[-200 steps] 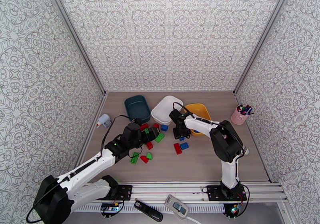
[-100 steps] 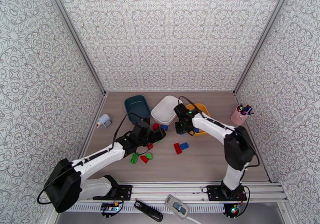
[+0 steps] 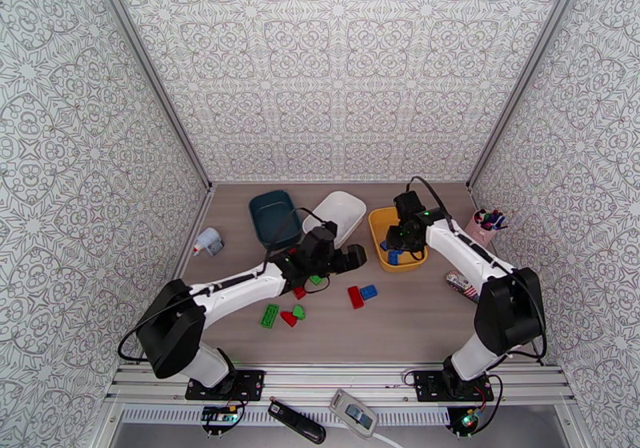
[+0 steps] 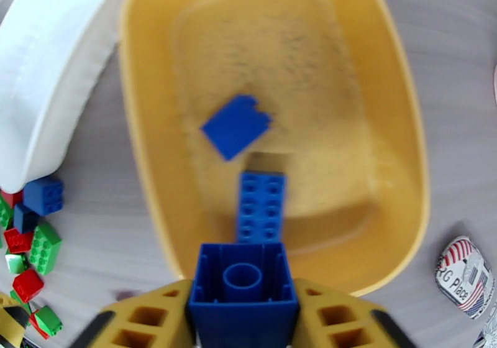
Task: Sort the legos into containers by color
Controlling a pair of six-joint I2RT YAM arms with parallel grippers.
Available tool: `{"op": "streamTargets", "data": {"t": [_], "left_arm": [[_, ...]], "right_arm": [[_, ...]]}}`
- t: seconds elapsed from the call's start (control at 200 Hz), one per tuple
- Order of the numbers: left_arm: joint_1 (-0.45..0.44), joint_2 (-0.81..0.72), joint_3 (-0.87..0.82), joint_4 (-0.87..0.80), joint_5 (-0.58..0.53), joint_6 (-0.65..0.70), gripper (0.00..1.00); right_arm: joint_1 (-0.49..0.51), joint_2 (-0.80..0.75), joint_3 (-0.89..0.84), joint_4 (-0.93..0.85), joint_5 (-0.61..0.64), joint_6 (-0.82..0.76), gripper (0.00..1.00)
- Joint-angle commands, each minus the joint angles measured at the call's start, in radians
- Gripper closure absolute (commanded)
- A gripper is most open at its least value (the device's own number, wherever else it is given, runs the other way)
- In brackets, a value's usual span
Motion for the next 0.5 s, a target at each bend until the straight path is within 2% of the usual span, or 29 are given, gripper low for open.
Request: {"op": "streamTargets", "data": {"t": [0.0, 0.265, 0.495], "left_arm": [[-0.017, 0.004, 0.029, 0.010, 0.007, 0.018, 0.01], [-0.007, -0.104, -0.052, -0.017, -0.095, 0.030, 0.01], [0.016, -0.232, -0.150, -0.060, -0.212, 0.020, 0.01]], "right_arm": [[-0.007, -0.034, -0.017, -0.016, -0.001, -0.002, 0.42], [0.012, -0.109, -0.088, 0.005, -0.073, 0.035, 0.40], [0.129, -0.179, -0.203, 0.052, -0.103, 0.125, 0.39]]}}
